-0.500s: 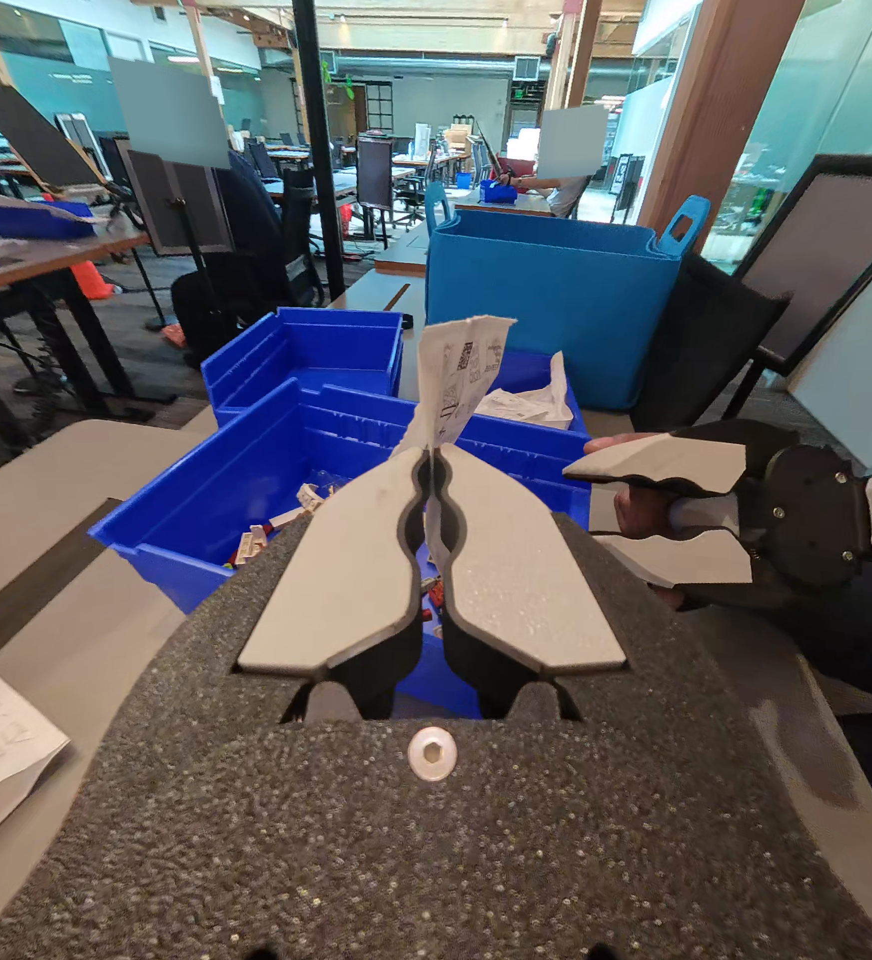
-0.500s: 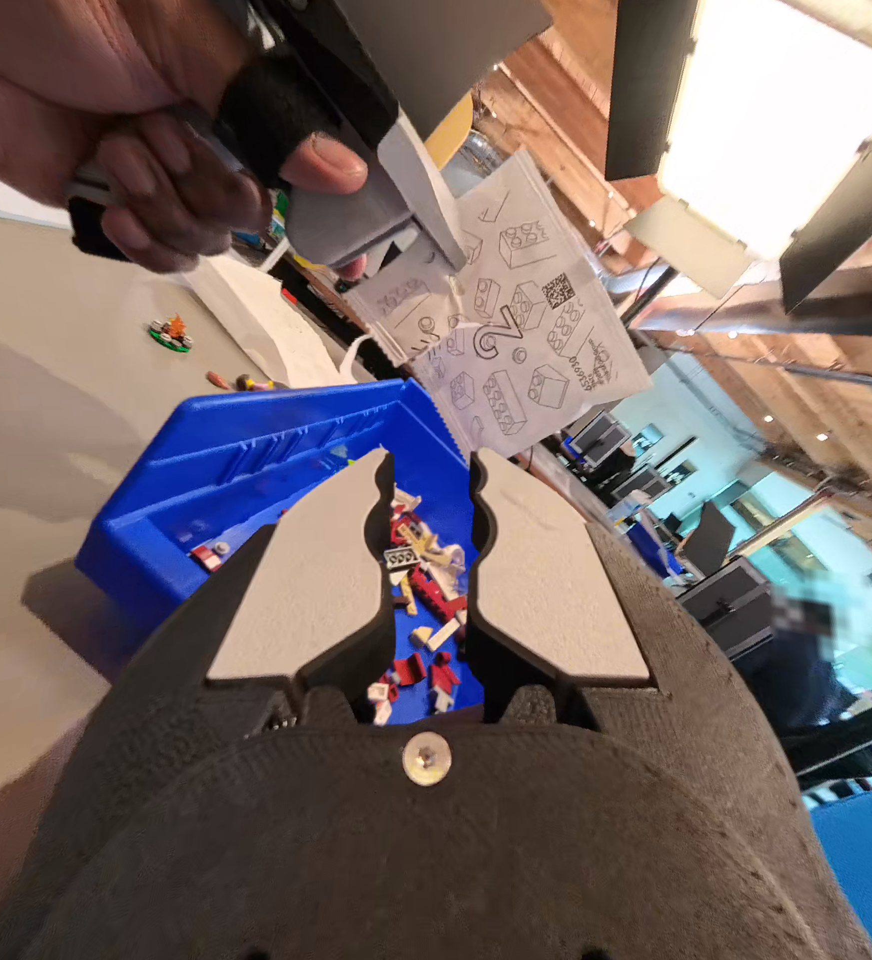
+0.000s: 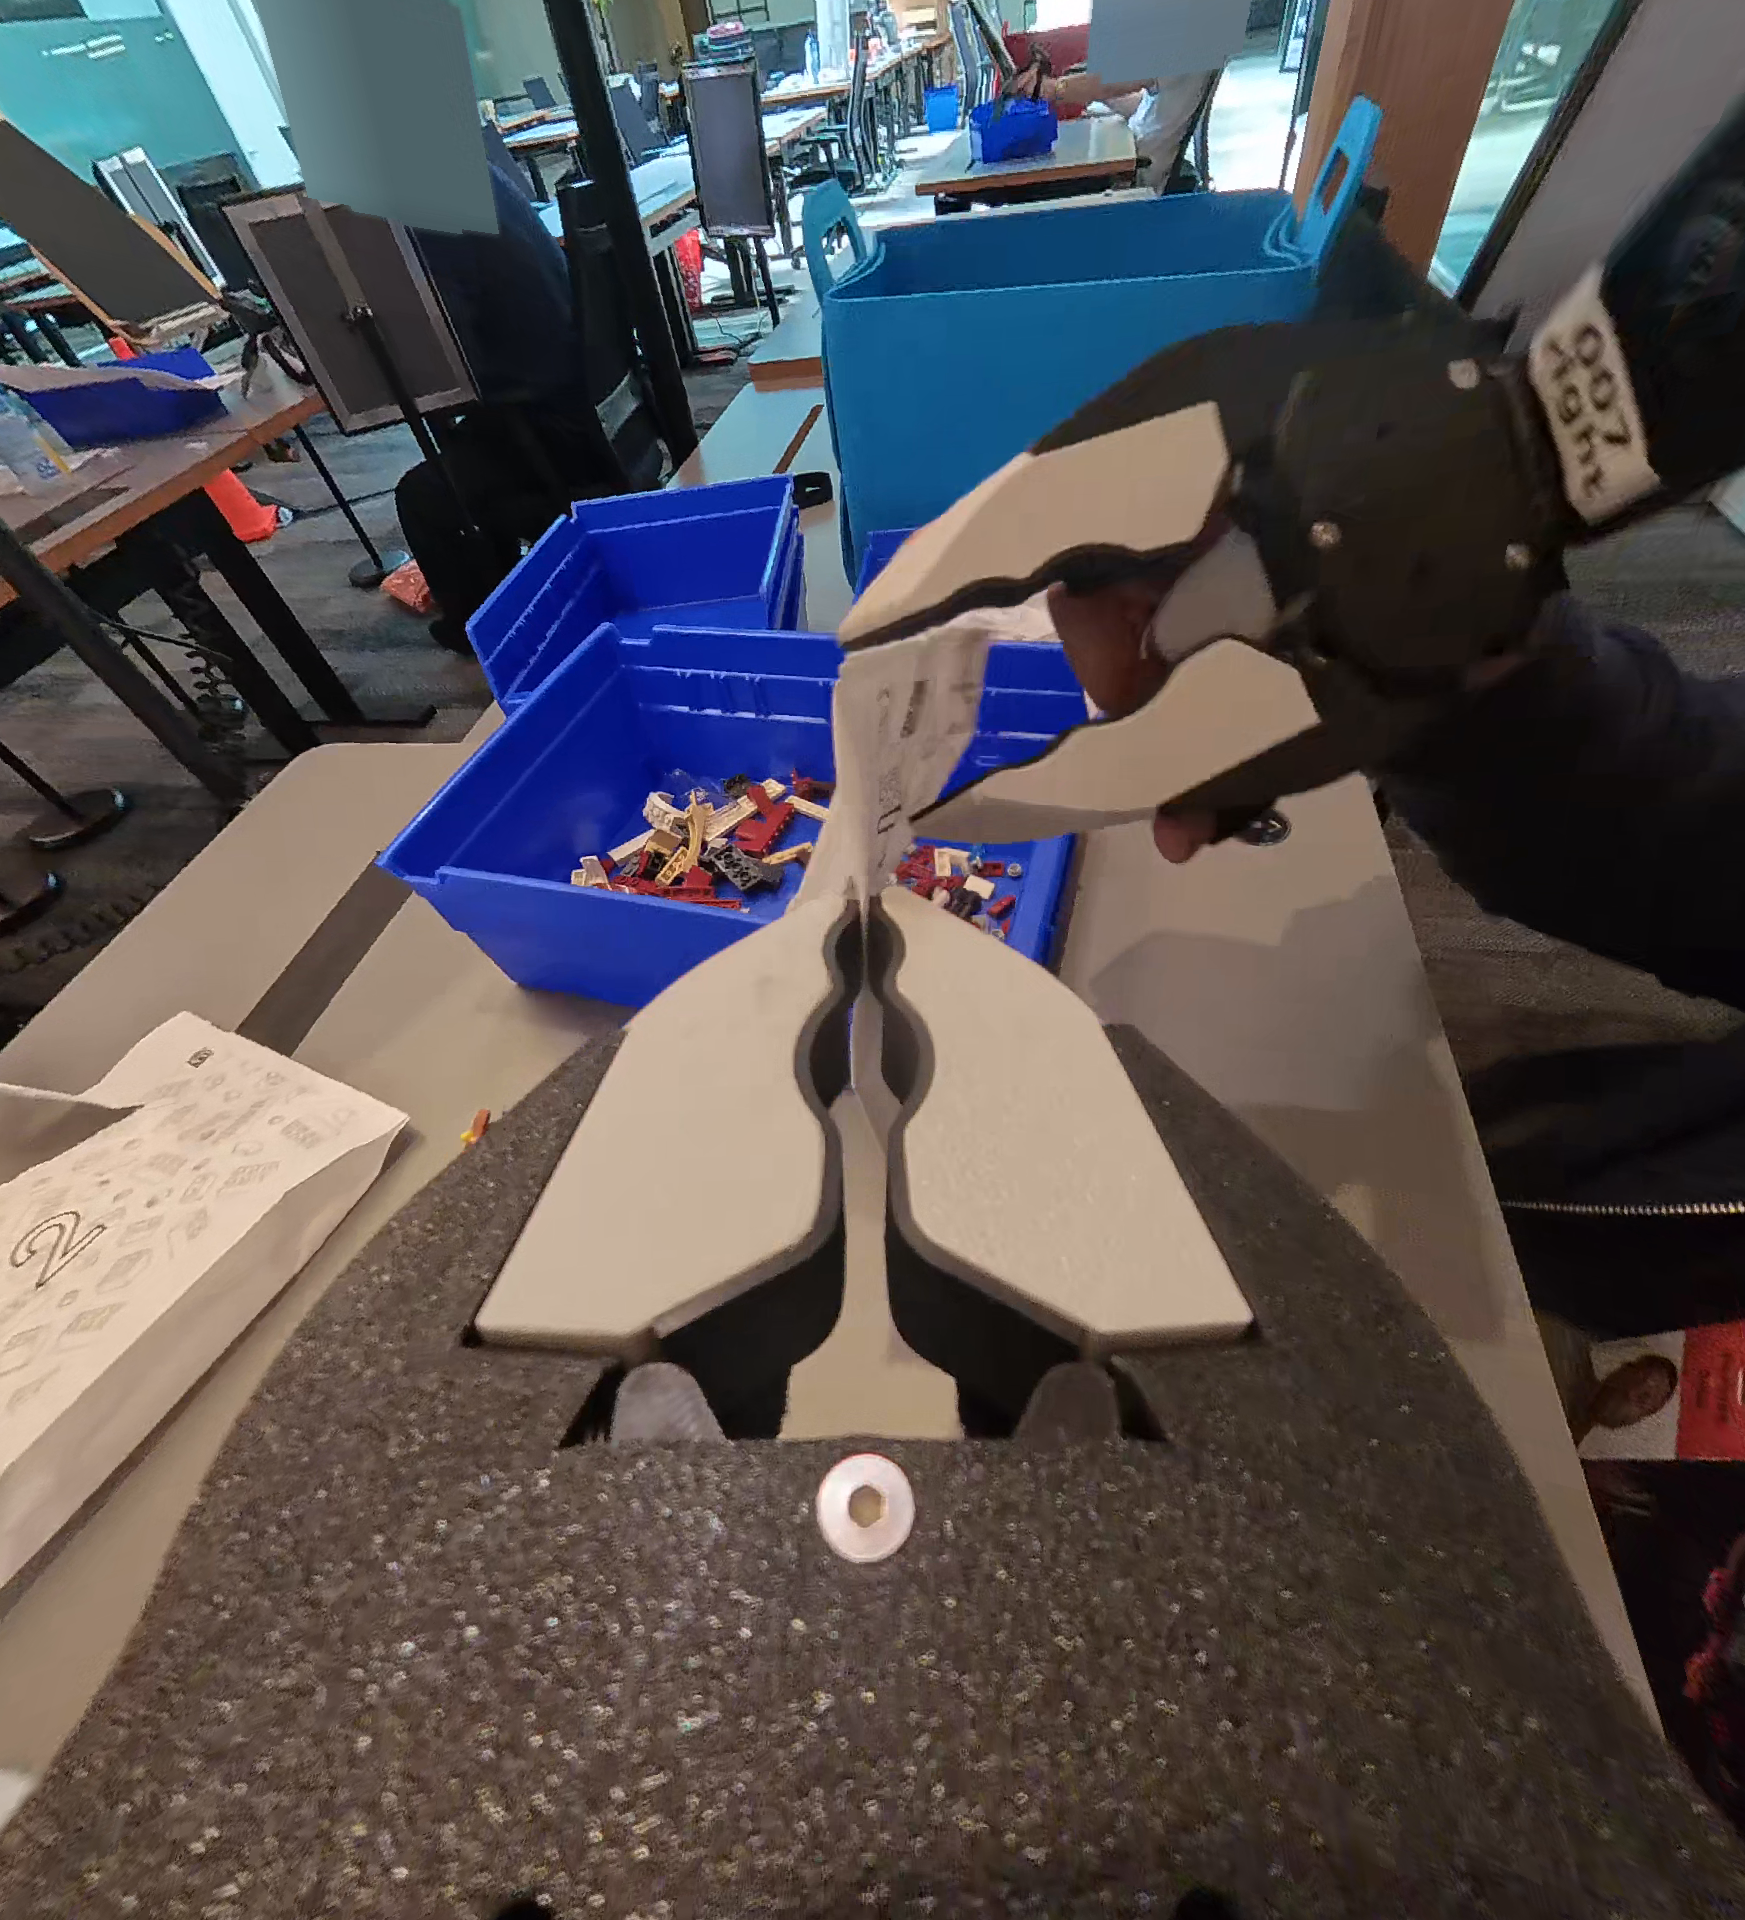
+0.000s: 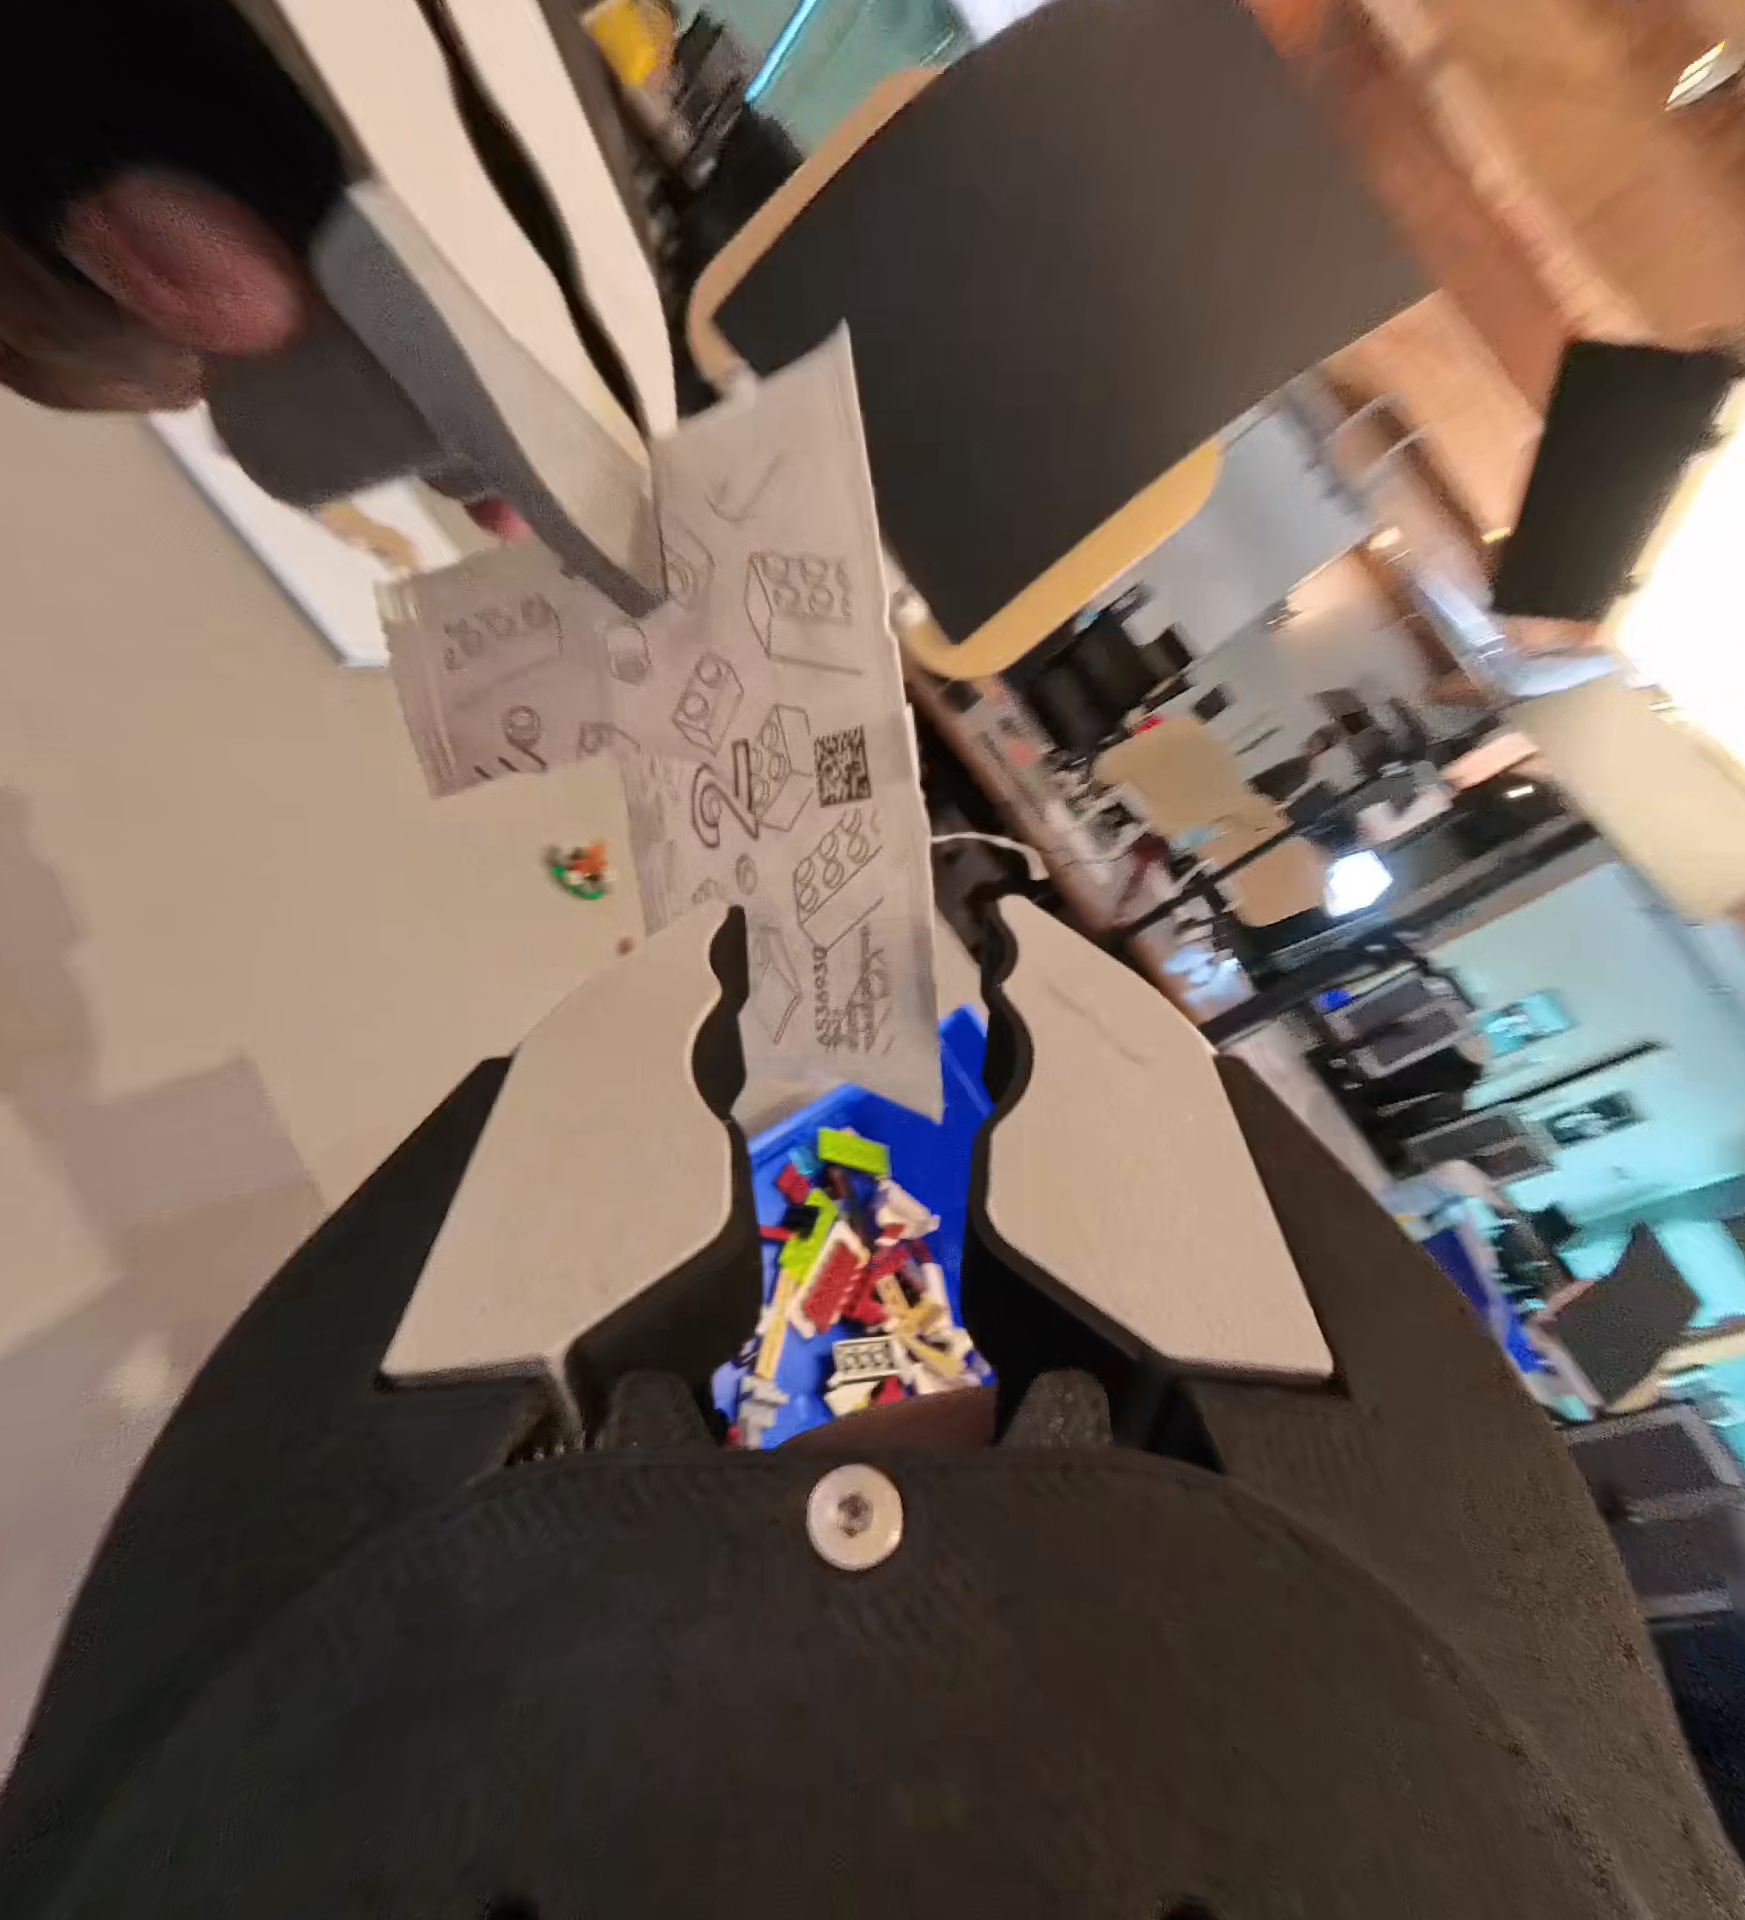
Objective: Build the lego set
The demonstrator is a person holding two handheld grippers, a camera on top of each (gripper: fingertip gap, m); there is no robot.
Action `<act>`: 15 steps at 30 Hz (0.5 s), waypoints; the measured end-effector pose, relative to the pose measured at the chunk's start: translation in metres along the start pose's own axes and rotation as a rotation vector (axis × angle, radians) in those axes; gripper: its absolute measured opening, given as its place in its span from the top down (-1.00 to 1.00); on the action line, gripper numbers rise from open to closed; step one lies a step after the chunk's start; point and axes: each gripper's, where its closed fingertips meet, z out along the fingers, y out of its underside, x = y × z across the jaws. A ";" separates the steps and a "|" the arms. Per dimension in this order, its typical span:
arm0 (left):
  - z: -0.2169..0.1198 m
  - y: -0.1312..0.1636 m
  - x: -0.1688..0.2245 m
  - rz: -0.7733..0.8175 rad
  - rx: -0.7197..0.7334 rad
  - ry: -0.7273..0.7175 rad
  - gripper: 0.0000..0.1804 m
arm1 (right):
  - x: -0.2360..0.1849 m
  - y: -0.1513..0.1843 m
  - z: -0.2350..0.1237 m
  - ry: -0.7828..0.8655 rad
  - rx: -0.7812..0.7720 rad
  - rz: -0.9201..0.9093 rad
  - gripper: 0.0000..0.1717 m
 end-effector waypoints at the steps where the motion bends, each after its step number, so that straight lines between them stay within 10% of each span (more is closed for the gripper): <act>1: -0.008 -0.001 0.001 0.010 0.000 -0.006 1.00 | -0.003 -0.003 0.003 -0.042 -0.021 0.007 0.77; 15: -0.055 -0.005 -0.011 -0.035 0.055 -0.101 0.85 | -0.014 -0.036 0.002 -0.314 -0.031 0.312 1.00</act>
